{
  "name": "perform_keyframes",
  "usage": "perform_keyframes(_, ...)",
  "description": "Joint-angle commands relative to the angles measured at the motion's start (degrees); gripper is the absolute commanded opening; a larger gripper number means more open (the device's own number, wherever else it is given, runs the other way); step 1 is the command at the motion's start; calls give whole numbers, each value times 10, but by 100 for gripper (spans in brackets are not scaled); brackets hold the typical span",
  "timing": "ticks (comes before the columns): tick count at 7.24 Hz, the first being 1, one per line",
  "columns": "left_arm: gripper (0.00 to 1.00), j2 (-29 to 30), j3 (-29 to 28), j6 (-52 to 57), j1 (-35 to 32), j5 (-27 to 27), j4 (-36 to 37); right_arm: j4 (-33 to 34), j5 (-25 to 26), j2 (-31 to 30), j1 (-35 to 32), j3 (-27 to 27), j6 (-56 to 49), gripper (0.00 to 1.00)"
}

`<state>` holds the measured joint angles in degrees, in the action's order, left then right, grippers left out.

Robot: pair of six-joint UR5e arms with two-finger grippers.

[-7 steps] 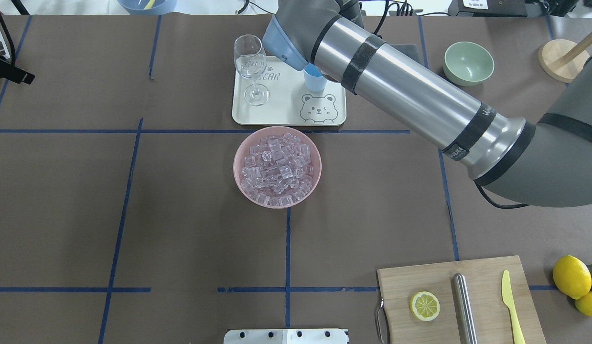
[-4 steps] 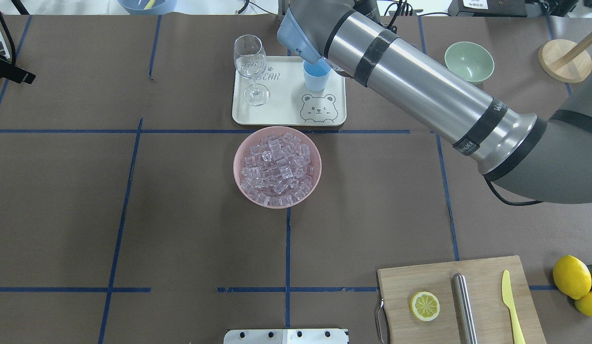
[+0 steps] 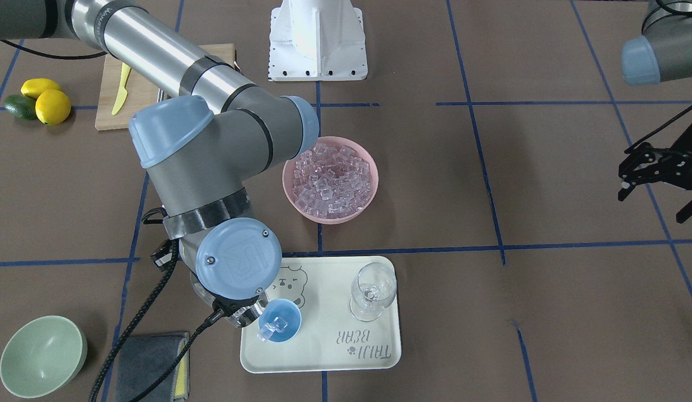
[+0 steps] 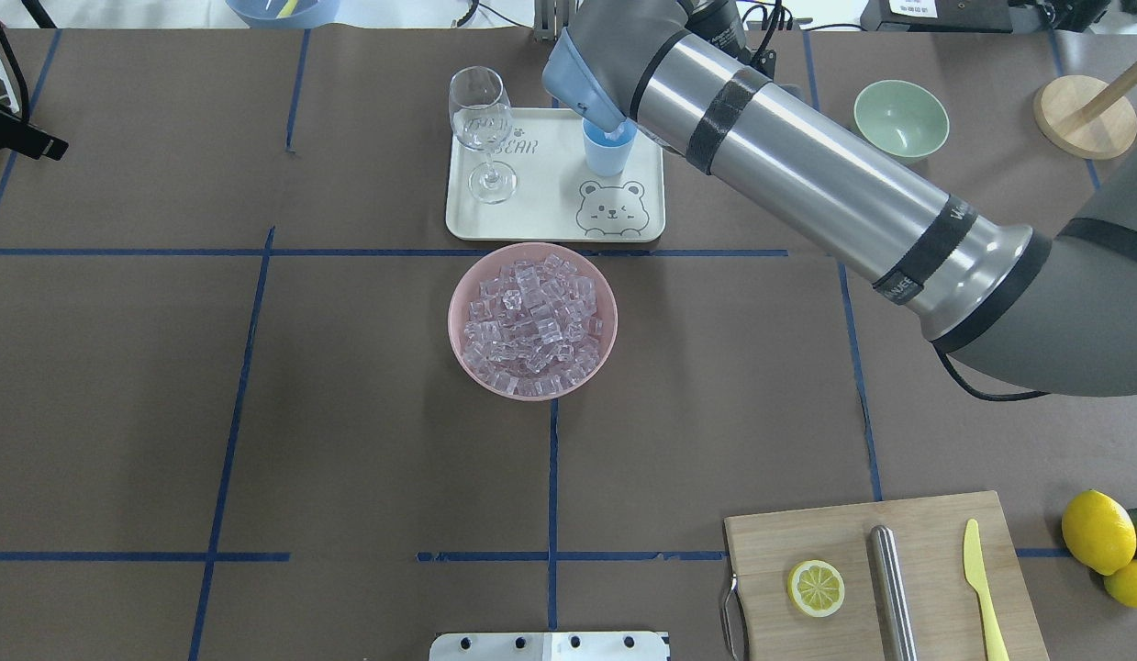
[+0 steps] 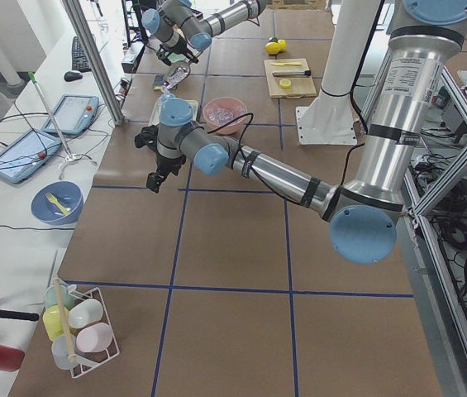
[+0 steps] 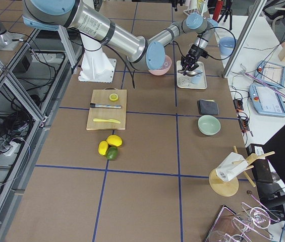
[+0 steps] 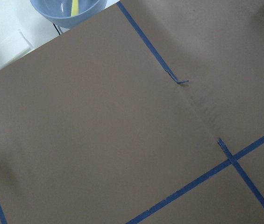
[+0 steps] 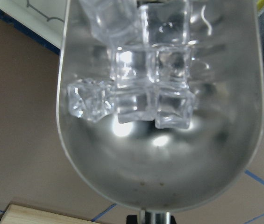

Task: Put ice in cup with scoop
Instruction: 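Tilt the scoop over the blue cup with the right gripper to pour ice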

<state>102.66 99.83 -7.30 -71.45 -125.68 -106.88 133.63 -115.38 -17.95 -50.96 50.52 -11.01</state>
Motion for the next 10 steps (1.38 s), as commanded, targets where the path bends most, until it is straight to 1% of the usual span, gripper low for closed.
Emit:
perform_keyframes(1,100,0,-2,0,0,0,0,14,12,6,3,0,-2,0)
perform_keyframes(6,100,1,-4,1,1,0,-1,43,37,26,17,-11,-2,0)
perform_keyframes(10,100,3,-4,1,1,0,-1,54,41,39,17,-24,-2,0)
